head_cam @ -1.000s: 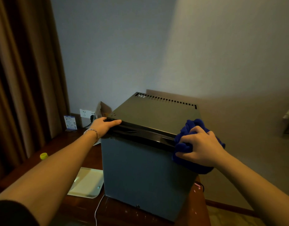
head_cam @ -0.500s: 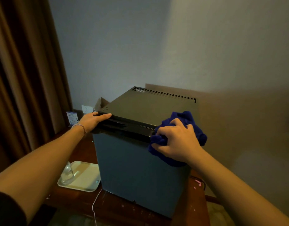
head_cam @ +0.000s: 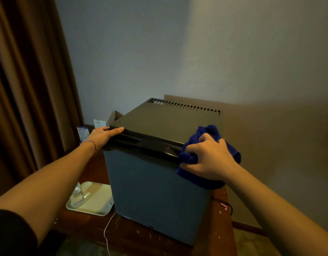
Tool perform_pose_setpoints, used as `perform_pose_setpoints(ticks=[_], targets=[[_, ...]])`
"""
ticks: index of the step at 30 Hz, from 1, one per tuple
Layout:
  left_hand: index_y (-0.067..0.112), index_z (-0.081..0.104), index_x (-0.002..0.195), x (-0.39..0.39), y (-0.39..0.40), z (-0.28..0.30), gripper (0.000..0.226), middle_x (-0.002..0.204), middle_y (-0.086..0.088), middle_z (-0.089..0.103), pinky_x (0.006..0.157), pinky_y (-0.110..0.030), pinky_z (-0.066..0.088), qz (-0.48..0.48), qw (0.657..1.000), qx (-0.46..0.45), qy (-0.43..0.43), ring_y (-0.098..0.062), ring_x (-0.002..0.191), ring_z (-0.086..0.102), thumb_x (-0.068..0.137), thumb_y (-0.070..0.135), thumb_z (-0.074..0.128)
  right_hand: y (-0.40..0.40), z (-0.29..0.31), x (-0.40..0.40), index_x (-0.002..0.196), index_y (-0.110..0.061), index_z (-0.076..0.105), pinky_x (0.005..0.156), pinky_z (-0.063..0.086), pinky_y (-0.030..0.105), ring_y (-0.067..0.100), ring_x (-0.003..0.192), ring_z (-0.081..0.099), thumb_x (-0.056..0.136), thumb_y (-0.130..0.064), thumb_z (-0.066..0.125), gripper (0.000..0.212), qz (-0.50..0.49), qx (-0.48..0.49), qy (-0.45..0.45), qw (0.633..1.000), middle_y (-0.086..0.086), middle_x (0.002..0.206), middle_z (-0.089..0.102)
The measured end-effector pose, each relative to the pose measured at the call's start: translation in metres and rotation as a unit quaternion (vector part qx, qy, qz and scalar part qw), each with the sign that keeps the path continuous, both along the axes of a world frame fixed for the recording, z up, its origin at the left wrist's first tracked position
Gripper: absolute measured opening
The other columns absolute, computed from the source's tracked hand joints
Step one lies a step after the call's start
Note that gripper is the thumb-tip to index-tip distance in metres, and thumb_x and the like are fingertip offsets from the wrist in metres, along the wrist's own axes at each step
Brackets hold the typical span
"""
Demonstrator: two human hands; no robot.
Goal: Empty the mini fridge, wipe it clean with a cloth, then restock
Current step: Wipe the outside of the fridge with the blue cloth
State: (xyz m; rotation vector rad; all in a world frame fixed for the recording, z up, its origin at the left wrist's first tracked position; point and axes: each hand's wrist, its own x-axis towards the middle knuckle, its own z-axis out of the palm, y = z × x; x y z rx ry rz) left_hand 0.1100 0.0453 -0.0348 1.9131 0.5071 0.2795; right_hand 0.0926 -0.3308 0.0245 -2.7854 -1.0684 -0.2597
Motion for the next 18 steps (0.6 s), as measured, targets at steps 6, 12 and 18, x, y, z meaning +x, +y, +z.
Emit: perform_pose_setpoints(ticks=[6,12,18], targets=[[0.010,0.064,0.118,0.000,0.000,0.000,0.065,0.107,-0.014,0.068,0.077,-0.037,0.060,0.003,1.000,-0.011,-0.004,-0.029,0.093,0.068,0.074,0.056,0.075,0.019,-0.008,0.003,0.087,-0.035,0.059,0.092,0.033,0.046,0.015,0.113,0.042,0.088,-0.063,0.060,0.028,0.012,0.055,-0.002,0.998,-0.014,0.093,0.060],[0.012,0.065,0.112,-0.002,-0.005,0.000,0.052,0.106,-0.013,0.066,0.071,-0.032,0.058,0.004,1.000,-0.022,-0.014,-0.026,0.091,0.066,0.079,0.051,0.074,0.000,-0.004,0.004,0.089,-0.033,0.059,0.090,0.036,0.044,0.015,0.111,0.043,0.087,-0.064,0.057,0.031,-0.007,0.006,-0.011,1.000,-0.011,0.093,0.059],[0.009,0.061,0.123,-0.002,-0.004,-0.004,0.058,0.110,-0.011,0.065,0.070,-0.028,0.054,0.000,0.998,-0.035,-0.042,-0.024,0.096,0.063,0.082,0.049,0.072,-0.007,-0.015,-0.007,0.084,-0.033,0.059,0.096,0.035,0.048,0.014,0.116,0.042,0.089,-0.064,0.054,0.032,-0.037,0.041,-0.055,0.997,-0.018,0.090,0.059]])
